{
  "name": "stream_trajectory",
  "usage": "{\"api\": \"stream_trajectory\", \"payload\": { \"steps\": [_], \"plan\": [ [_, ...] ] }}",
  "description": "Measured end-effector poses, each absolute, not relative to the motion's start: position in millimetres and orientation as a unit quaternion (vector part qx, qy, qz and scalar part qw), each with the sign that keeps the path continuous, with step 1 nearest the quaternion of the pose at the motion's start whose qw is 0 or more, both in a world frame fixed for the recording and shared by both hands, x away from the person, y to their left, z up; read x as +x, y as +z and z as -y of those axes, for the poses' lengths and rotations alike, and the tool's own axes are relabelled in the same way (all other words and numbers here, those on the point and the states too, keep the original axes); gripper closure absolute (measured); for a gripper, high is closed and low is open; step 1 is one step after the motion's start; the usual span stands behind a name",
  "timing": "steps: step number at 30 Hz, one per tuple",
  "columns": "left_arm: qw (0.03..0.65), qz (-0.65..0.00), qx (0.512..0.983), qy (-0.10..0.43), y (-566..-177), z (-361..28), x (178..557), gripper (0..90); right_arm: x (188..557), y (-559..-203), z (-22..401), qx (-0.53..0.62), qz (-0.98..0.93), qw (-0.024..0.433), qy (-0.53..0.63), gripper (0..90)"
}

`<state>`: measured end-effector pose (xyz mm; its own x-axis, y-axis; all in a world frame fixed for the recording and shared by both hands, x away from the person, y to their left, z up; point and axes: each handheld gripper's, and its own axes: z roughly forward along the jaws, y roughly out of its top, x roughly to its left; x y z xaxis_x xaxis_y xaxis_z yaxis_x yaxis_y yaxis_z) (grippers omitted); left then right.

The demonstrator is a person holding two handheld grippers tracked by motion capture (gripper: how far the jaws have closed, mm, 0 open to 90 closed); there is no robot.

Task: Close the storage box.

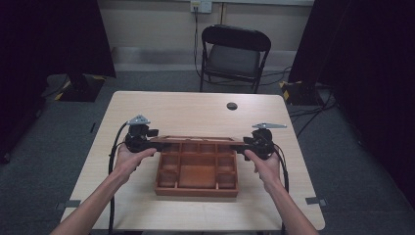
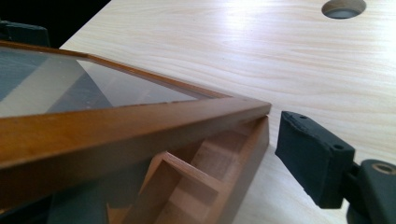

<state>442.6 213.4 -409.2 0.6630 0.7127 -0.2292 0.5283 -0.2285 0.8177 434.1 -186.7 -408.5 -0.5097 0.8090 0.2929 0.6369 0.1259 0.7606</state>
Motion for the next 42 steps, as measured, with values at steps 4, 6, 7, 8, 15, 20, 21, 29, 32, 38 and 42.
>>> {"api": "stream_trajectory", "payload": {
  "steps": [4, 6, 7, 8, 15, 20, 21, 29, 32, 38, 42],
  "plan": [
    [0.474, -0.394, 0.781, 0.1, -410, -214, 440, 16.2, 432, -407, 190, 0.489, -0.747, 0.086, 0.442, 26.7],
    [0.483, -0.396, 0.776, 0.092, -410, -216, 439, 16.1, 431, -407, 190, 0.488, -0.75, 0.085, 0.438, 26.6],
    [0.485, -0.4, 0.773, 0.089, -410, -217, 439, 16.2, 431, -408, 190, 0.488, -0.751, 0.081, 0.437, 26.8],
    [0.486, -0.399, 0.773, 0.088, -411, -218, 440, 16.1, 431, -408, 191, 0.489, -0.751, 0.081, 0.435, 27.1],
    [0.484, -0.398, 0.774, 0.096, -410, -217, 438, 15.7, 428, -409, 200, 0.5, -0.751, 0.082, 0.424, 29.5],
    [0.48, -0.395, 0.777, 0.102, -408, -218, 435, 15.8, 426, -406, 213, 0.514, -0.74, 0.089, 0.425, 29.7],
    [0.48, -0.395, 0.776, 0.103, -408, -218, 434, 15.9, 426, -405, 215, 0.517, -0.736, 0.089, 0.428, 29.7],
    [0.481, -0.392, 0.777, 0.107, -409, -220, 428, 15.9, 427, -382, 217, 0.503, -0.738, 0.093, 0.44, 31.0],
    [0.479, -0.394, 0.776, 0.113, -408, -222, 425, 15.7, 425, -373, 213, 0.494, -0.741, 0.101, 0.444, 34.0],
    [0.471, -0.391, 0.782, 0.12, -408, -220, 422, 16.1, 418, -348, 202, 0.472, -0.738, 0.107, 0.469, 35.9],
    [0.47, -0.387, 0.784, 0.123, -409, -220, 420, 16.7, 417, -334, 190, 0.443, -0.744, 0.089, 0.493, 40.7]
  ]
}}
